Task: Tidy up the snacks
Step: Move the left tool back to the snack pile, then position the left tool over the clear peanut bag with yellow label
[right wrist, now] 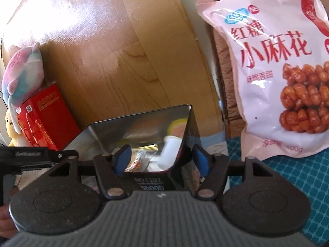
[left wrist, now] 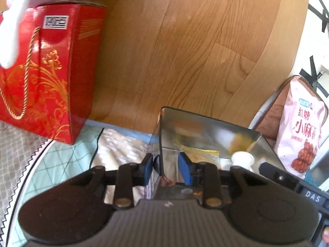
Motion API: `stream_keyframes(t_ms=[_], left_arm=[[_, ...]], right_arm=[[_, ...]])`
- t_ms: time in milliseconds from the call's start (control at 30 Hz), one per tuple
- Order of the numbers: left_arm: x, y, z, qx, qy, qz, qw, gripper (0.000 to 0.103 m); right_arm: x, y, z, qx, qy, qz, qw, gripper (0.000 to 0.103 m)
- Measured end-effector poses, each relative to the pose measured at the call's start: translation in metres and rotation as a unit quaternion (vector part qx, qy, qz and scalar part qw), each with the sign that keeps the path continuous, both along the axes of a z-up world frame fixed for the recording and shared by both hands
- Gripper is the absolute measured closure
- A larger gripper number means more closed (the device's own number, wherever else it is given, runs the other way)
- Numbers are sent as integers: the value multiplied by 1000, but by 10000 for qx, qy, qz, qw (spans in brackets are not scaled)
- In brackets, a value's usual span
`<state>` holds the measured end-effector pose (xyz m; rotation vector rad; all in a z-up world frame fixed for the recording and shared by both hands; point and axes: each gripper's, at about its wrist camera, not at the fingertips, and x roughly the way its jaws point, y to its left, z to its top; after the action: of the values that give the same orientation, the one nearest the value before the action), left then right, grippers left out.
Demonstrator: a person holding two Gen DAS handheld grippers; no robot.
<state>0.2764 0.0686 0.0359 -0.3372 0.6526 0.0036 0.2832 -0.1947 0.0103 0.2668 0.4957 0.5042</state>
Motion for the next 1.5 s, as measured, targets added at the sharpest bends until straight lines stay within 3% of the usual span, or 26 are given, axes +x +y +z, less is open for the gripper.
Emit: stream_keyframes(t_ms=[67, 133, 200, 267, 400, 467, 500, 600, 700, 833, 967, 1067, 1233, 1500], left_arm=[[-5, 0, 5, 105, -31, 0, 9999, 67], [-20, 2, 12, 238, -150, 109, 9995, 47], [-48, 8, 16, 258, -367, 198, 9988, 47], [-73, 13, 13, 112, -463, 104, 9988, 49], [-111, 6, -8, 116, -257, -259, 9993, 51], [-121, -4, -22, 176, -50, -439, 9989, 55], [-125, -9, -28, 147, 102, -542, 9984, 62], [-146, -24, -36, 159, 155, -759, 9969, 62], [-171, -28, -36, 46, 88, -969, 9952, 60], [-198, -25, -26, 227, -229, -881, 9956, 58], [-215, -8, -21, 125, -538, -664, 9963, 51], [-223, 0, -23, 169, -742, -435, 9961, 42], [-234, 4, -32, 194, -1164, -358, 9924, 42], [-237, -3, -30, 323, -1290, -514, 9898, 42]], right_arm=[[-3, -1, 3, -14, 8, 52, 10000, 33], [-8, -10, 7, -50, -130, -52, 9999, 33], [-24, -23, 15, -33, -272, -201, 9994, 33], [-37, -44, 11, 214, -93, -156, 9996, 33], [-57, -50, -13, 92, 516, 26, 9986, 35], [-65, -37, -27, -47, 778, 273, 9966, 43], [-70, -31, -32, -59, 864, 356, 9956, 48], [-91, -11, -27, 103, 820, 706, 9941, 49], [-115, 18, -21, -110, 652, 1145, 9912, 48], [-146, 43, -13, -514, 186, 1660, 9846, 47], [-168, 35, -14, -424, -230, 1454, 9882, 44], [-169, 16, -25, -38, -217, 1137, 9933, 39], [-158, 4, -30, 468, -5, 680, 9966, 34], [-159, 14, -30, 257, -96, 759, 9967, 32]])
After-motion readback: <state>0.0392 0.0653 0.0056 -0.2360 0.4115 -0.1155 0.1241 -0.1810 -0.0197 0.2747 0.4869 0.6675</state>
